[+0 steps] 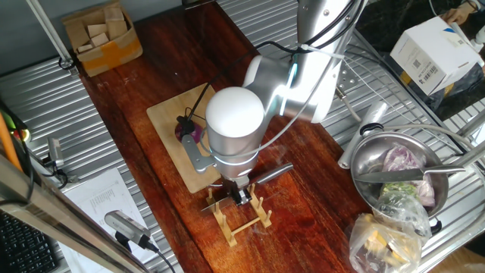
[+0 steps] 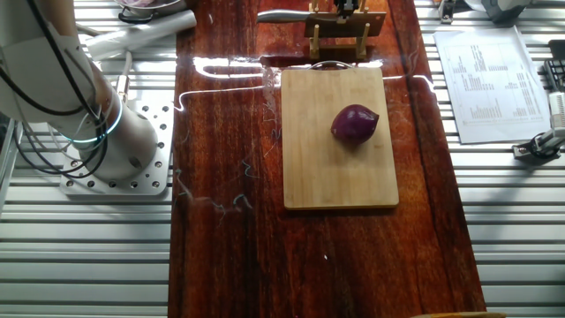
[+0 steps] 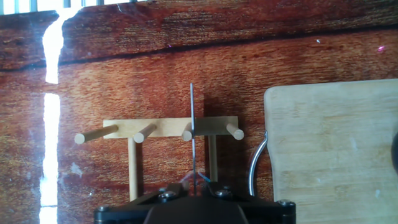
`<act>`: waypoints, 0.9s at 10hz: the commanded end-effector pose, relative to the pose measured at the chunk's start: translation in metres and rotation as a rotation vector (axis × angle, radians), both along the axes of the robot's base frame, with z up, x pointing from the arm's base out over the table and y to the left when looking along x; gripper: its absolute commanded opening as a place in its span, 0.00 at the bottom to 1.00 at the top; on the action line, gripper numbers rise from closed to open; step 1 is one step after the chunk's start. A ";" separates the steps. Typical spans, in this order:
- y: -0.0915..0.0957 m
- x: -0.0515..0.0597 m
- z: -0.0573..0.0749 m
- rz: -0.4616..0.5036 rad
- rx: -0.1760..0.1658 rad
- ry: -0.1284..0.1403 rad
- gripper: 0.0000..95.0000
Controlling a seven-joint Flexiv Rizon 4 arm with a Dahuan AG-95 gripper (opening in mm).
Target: Chop the onions
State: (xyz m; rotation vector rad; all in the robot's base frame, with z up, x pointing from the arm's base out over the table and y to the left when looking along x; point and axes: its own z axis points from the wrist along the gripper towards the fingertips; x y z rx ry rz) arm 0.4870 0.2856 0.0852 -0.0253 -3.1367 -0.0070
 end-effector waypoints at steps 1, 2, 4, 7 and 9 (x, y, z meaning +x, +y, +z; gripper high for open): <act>0.000 0.000 0.000 0.007 -0.001 -0.004 0.00; 0.000 0.000 0.000 0.011 -0.007 -0.005 0.00; 0.000 0.000 0.000 0.011 -0.005 -0.008 0.00; 0.000 0.000 -0.001 0.013 -0.003 -0.007 0.00; -0.001 0.000 0.000 0.012 0.004 0.006 0.00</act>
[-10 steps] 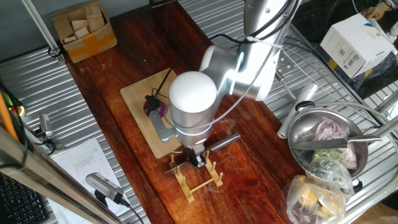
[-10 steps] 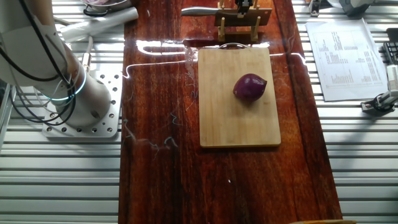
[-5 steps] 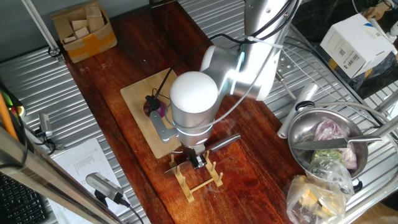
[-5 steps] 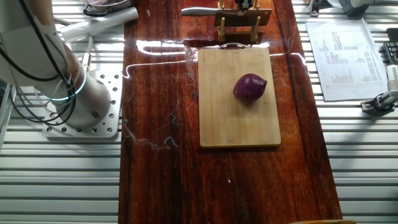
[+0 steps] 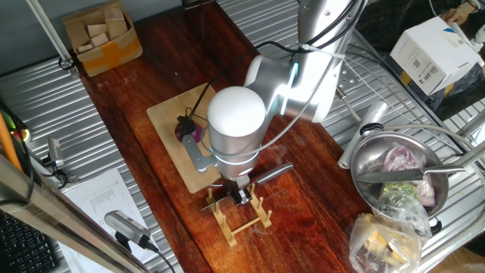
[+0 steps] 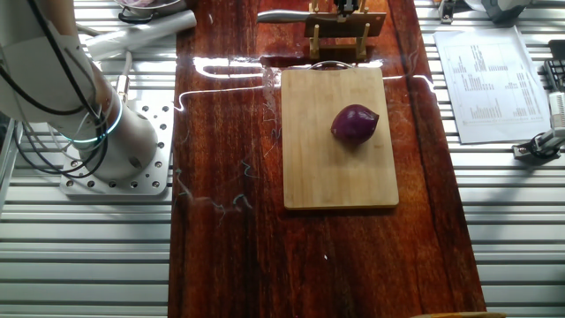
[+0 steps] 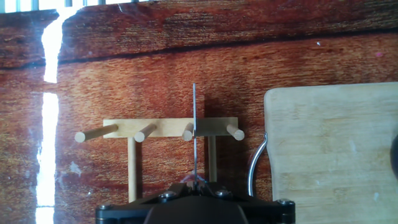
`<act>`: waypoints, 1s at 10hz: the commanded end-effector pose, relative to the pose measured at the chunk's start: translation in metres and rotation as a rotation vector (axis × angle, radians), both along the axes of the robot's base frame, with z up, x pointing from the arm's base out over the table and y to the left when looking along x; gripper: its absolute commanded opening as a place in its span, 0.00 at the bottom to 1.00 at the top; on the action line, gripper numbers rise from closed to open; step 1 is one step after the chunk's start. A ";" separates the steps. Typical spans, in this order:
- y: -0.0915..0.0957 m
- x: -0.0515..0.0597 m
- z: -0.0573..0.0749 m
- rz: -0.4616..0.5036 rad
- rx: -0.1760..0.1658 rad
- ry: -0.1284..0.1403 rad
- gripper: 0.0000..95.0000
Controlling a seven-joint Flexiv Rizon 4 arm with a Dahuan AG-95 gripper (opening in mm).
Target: Chop the onions
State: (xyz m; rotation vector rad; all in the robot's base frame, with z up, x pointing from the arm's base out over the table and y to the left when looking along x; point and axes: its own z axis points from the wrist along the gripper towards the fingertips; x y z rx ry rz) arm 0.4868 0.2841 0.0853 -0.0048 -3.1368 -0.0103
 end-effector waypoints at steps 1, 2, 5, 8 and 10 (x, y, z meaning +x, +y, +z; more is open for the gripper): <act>0.001 0.000 0.003 -0.003 0.008 0.015 0.00; 0.000 -0.001 0.005 -0.002 0.008 0.021 0.00; 0.000 -0.001 0.007 -0.001 0.011 0.023 0.00; 0.000 -0.001 0.005 -0.001 0.016 0.020 0.00; 0.000 0.000 0.002 0.000 0.014 0.017 0.00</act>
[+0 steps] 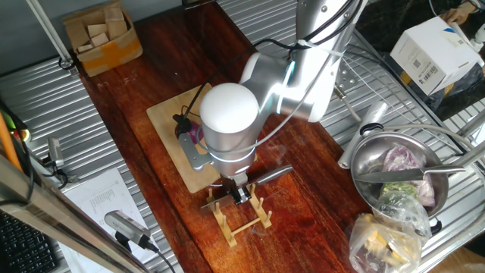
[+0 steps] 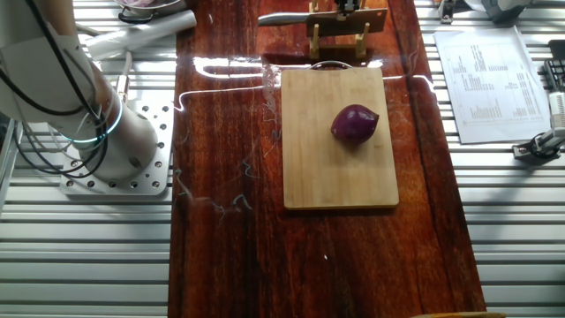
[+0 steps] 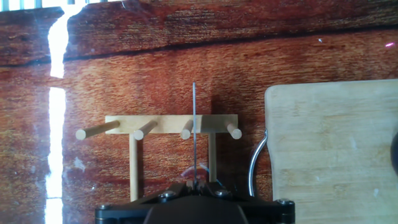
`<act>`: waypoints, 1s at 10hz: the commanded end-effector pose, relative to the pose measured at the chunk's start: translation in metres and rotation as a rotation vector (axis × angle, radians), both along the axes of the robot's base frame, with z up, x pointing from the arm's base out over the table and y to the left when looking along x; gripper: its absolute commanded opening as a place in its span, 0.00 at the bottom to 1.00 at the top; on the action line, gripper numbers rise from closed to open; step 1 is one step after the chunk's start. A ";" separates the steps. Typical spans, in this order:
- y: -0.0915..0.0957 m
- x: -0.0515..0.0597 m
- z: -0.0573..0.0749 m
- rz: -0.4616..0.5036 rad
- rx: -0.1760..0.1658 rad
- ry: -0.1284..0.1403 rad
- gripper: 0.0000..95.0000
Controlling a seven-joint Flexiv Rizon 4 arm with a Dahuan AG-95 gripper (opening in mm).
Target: Chop the onions
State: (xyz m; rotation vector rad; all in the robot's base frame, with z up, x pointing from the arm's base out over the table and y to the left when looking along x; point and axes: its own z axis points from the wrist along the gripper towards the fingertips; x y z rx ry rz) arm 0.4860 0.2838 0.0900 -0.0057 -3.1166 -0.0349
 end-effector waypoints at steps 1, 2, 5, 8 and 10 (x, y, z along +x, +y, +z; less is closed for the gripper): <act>0.000 0.001 -0.004 0.001 -0.002 -0.004 0.00; 0.001 0.001 -0.004 0.003 -0.014 -0.004 0.00; 0.001 0.001 -0.004 0.006 -0.011 -0.009 0.40; 0.002 -0.002 -0.004 0.011 -0.012 -0.014 0.40; 0.002 -0.005 -0.005 0.010 -0.012 -0.017 0.40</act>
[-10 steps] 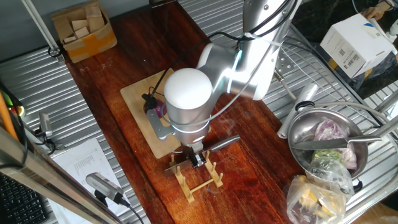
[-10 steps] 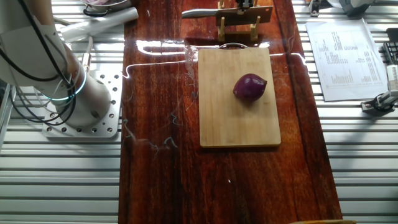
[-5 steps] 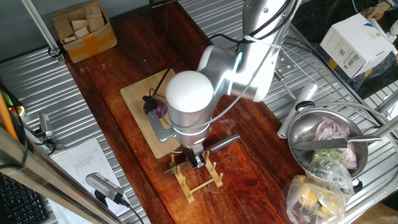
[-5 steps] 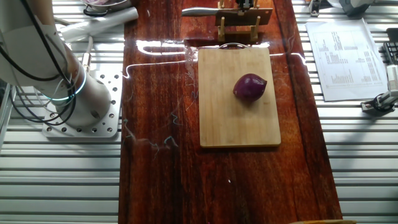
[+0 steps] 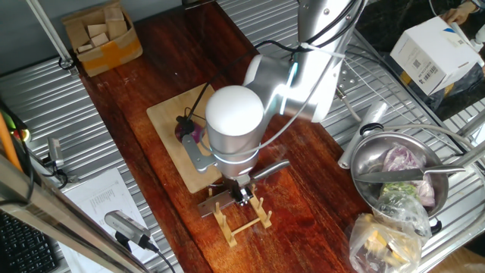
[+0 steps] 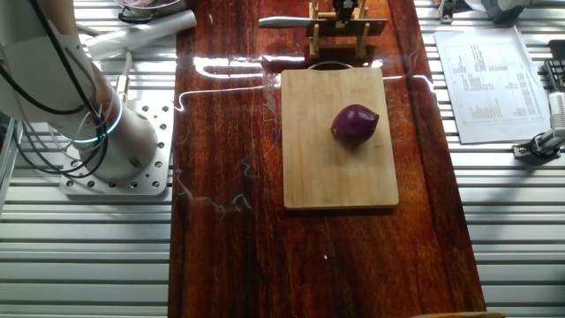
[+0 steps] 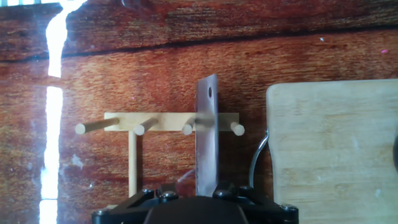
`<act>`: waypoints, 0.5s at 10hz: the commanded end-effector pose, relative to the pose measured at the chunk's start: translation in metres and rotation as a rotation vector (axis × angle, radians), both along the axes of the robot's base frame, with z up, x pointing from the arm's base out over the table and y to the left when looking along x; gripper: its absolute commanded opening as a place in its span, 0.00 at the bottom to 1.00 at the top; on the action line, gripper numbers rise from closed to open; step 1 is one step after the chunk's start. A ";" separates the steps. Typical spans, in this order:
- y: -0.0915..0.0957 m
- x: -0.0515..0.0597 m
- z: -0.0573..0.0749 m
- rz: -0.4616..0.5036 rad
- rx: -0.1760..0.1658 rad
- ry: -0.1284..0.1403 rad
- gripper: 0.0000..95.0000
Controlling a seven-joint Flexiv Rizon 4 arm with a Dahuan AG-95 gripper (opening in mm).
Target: Chop the onions
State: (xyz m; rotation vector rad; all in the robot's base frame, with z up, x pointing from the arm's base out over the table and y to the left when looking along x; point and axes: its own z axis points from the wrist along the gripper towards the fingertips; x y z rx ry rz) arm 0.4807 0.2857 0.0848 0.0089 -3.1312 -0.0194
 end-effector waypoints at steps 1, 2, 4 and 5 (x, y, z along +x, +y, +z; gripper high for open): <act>0.001 -0.002 -0.001 0.000 -0.002 -0.004 0.40; 0.002 -0.002 -0.001 -0.004 -0.003 -0.004 0.40; 0.005 -0.002 -0.001 -0.008 -0.003 -0.004 0.20; 0.007 -0.002 0.000 -0.010 -0.002 -0.004 0.20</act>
